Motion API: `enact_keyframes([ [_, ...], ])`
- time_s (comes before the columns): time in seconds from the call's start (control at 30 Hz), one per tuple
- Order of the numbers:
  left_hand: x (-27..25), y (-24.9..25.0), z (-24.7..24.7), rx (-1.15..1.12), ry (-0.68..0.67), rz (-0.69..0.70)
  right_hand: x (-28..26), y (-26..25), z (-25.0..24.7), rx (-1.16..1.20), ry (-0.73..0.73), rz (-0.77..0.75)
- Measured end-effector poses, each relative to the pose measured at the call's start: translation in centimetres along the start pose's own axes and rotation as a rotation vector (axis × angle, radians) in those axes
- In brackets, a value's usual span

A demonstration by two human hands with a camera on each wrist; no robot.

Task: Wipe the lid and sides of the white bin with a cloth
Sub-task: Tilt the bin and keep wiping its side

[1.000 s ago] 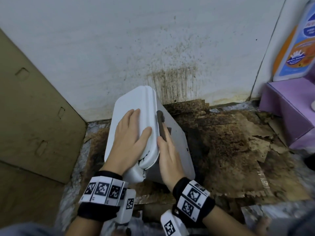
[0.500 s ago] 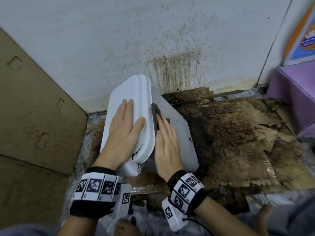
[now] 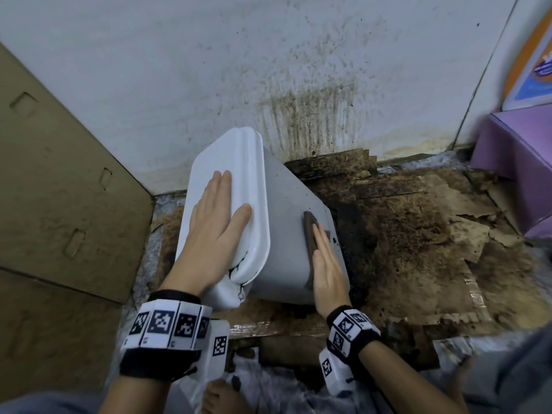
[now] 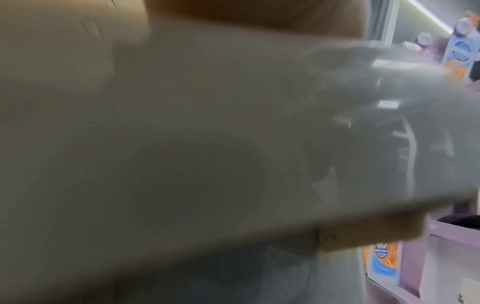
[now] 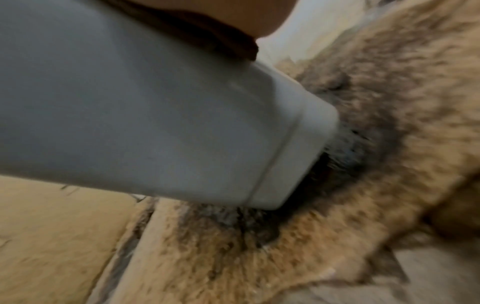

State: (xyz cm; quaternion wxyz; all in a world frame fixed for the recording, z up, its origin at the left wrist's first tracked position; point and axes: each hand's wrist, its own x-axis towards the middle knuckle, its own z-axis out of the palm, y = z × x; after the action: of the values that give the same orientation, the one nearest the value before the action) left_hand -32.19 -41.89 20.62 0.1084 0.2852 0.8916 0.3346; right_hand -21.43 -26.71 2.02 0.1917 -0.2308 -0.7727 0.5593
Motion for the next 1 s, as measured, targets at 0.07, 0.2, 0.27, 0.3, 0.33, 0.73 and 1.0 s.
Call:
enact_keyframes([
  [0.07, 0.1, -0.1, 0.1, -0.004, 0.004, 0.011, -0.1, 1.7, -0.5, 0.033, 0.018, 0.098],
  [0.2, 0.2, -0.1, 0.2, -0.018, 0.016, 0.013, 0.4, 3.2, -0.8, 0.096, 0.035, 0.214],
  [0.27, 0.2, -0.2, 0.1, -0.036, 0.030, 0.013, 0.6, 3.5, -0.8, 0.100, 0.036, 0.263],
  [0.3, 0.1, -0.3, 0.1, -0.048, 0.038, 0.010, 0.7, 3.6, -0.8, 0.103, 0.035, 0.285],
  [0.33, 0.1, -0.4, 0.1, -0.059, 0.044, 0.006, 0.7, 3.8, -0.9, 0.105, 0.034, 0.300],
  [0.73, 0.1, -0.1, 0.1, -0.064, 0.050, -0.006, 0.3, -3.9, 1.2, 0.083, 0.047, 0.069],
  [1.0, 0.2, -0.6, 0.2, -0.035, 0.070, -0.001, -0.3, -10.3, 2.7, 0.054, -0.018, -0.215],
])
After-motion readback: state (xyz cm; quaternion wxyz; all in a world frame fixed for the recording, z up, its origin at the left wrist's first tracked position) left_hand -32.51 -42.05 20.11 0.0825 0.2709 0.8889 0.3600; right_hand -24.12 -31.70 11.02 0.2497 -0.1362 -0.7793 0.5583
